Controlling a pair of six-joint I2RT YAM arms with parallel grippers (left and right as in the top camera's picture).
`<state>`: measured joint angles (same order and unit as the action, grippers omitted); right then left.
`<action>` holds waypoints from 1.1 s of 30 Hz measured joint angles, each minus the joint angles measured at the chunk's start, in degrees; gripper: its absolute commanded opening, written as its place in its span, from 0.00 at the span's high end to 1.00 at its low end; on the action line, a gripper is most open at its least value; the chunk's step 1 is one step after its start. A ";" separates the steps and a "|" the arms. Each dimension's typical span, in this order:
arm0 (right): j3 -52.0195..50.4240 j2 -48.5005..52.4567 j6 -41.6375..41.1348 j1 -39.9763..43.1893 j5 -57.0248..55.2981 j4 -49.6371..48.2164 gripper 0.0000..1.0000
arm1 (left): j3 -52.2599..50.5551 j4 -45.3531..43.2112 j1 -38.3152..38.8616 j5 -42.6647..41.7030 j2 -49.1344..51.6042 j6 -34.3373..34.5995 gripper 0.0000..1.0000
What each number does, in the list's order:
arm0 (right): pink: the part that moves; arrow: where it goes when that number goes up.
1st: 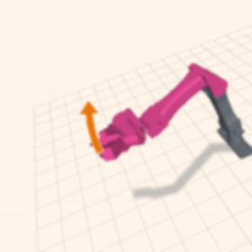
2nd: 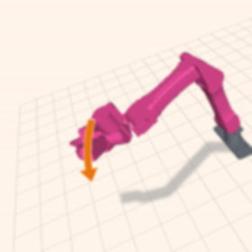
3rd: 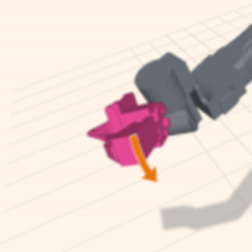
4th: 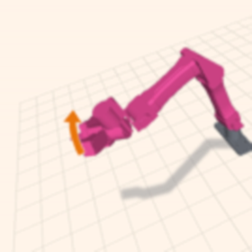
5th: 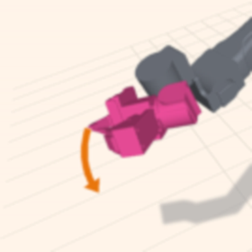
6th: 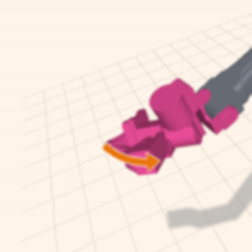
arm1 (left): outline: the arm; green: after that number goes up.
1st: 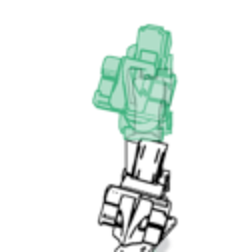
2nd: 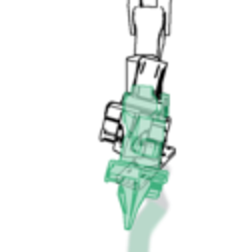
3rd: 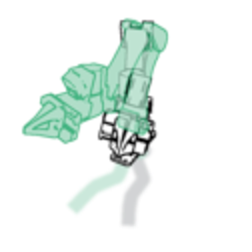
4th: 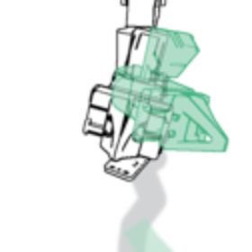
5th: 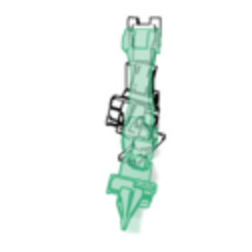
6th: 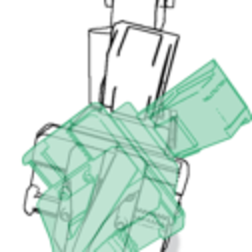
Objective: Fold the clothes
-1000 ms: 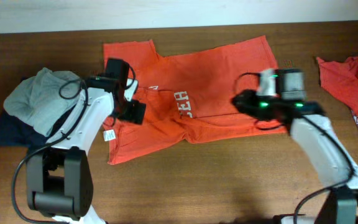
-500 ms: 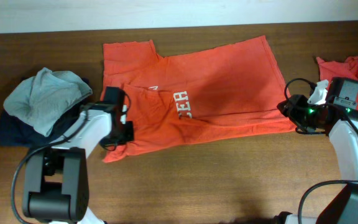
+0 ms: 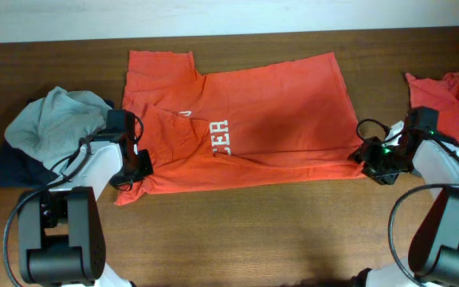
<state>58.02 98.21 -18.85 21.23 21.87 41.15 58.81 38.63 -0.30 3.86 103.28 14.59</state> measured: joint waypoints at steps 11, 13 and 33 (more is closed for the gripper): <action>-0.09 3.89 -1.14 0.00 -2.16 -4.44 0.77 | 0.00 0.00 0.00 0.00 0.00 0.00 0.99; -0.20 4.20 -1.57 0.00 -2.08 -5.84 0.81 | 0.00 0.02 0.00 -0.02 -0.02 0.00 0.99; -0.50 4.22 -3.67 0.00 9.11 -24.22 0.96 | 0.00 0.11 0.00 0.00 -0.02 -0.42 0.99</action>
<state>57.52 102.43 -22.52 21.23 30.98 16.93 58.81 38.74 -0.30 3.86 103.26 14.17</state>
